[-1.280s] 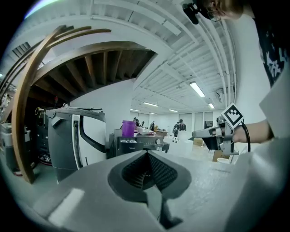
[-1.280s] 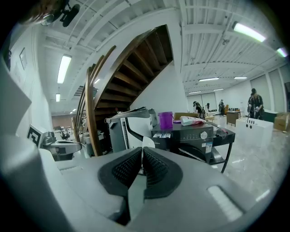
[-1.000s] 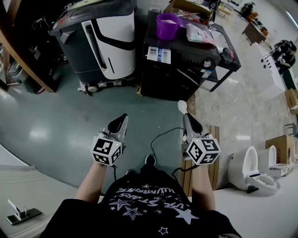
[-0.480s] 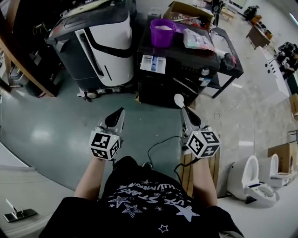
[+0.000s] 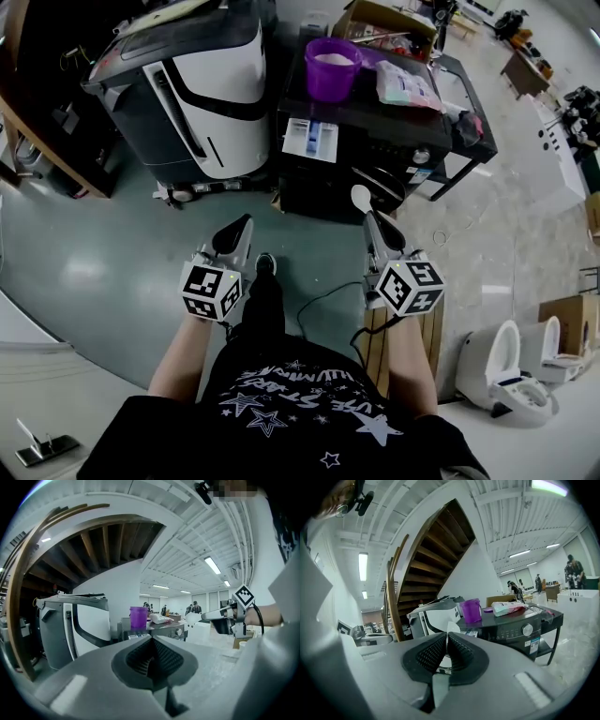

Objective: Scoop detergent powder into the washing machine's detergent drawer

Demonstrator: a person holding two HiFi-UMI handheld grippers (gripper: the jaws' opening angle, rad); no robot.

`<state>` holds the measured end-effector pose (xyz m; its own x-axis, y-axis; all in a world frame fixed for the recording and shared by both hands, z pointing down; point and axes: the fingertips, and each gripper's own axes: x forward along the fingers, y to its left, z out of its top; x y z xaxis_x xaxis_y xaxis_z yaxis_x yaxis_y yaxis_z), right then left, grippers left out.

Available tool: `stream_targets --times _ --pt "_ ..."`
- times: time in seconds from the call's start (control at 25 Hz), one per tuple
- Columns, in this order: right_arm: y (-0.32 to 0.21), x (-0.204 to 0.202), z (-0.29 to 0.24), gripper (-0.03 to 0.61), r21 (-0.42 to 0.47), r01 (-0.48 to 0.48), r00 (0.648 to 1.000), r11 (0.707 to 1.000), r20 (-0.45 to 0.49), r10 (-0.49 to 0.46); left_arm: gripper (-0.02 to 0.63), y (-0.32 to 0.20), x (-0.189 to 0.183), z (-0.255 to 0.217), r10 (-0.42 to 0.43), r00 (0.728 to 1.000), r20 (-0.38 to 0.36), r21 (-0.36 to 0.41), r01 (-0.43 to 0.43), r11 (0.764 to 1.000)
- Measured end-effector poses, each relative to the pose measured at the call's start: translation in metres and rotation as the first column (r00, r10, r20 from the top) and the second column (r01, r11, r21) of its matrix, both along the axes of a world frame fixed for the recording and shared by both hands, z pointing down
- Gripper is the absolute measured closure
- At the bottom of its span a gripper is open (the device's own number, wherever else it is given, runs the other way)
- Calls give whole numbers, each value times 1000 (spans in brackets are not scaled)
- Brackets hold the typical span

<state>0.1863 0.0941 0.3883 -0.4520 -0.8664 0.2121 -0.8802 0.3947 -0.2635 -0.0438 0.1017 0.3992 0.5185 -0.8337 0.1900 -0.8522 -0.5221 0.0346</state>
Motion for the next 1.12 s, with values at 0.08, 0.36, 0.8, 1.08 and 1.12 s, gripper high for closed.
stream_targets --times 0.08,0.36,0.8,1.08,1.12 --pt "-22 0 1 541 4 -14 1000 1000 -11 14 614 -25 -3 6 9 1000 -9 -8 -9 1000" --pt "-126 -3 -3 543 3 -78 996 997 -47 78 614 -142 -19 10 33 999 -28 -6 -33 999" --pt "-272 -12 -43 543 55 -142 988 988 -60 145 614 -291 -37 0 87 996 -38 -3 -87 996" --pt "-347 -26 -87 543 133 -121 979 984 -148 140 614 -357 -42 3 136 989 -57 -12 -136 991" --pt "-356 -28 -90 543 134 -107 975 985 -178 131 614 -364 -42 4 144 988 -61 -15 -145 989"
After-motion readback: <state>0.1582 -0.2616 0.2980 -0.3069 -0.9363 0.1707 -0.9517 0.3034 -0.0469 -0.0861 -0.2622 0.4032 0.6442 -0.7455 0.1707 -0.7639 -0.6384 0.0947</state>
